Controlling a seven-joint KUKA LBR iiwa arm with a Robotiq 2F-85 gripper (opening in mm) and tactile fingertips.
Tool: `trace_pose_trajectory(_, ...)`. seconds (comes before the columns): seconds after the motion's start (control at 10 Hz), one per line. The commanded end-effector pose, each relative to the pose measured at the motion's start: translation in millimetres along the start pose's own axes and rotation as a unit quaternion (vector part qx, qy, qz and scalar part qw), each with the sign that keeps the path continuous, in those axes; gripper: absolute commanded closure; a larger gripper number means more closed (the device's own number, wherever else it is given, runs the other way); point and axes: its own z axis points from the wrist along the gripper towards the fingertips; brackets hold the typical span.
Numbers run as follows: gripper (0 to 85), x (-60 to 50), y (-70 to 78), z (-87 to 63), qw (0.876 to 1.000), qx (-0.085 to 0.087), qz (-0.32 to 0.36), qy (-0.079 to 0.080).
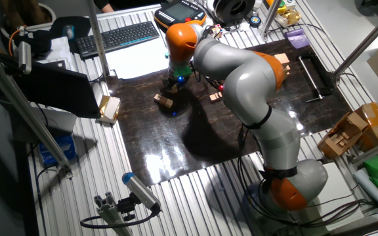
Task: Stack the blocks into a pyramid shape
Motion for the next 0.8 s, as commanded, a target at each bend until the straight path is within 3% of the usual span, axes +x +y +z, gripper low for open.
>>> trace_pose_trajectory(0.0, 55.3, 0.7, -1.2, -0.1, 1.000, 0.005, 0.003, -0.001)
trace_pose_trajectory(0.3, 53.3, 6.9, -11.9, -2.3, 1.000, 0.012, 0.015, -0.002)
trace_pose_trajectory(0.6, 54.3, 20.8, -28.4, -7.4, 0.998, 0.007, 0.055, 0.009)
trace_pose_trajectory(0.7, 55.3, 28.4, -34.9, -10.8, 0.995, 0.014, 0.097, 0.011)
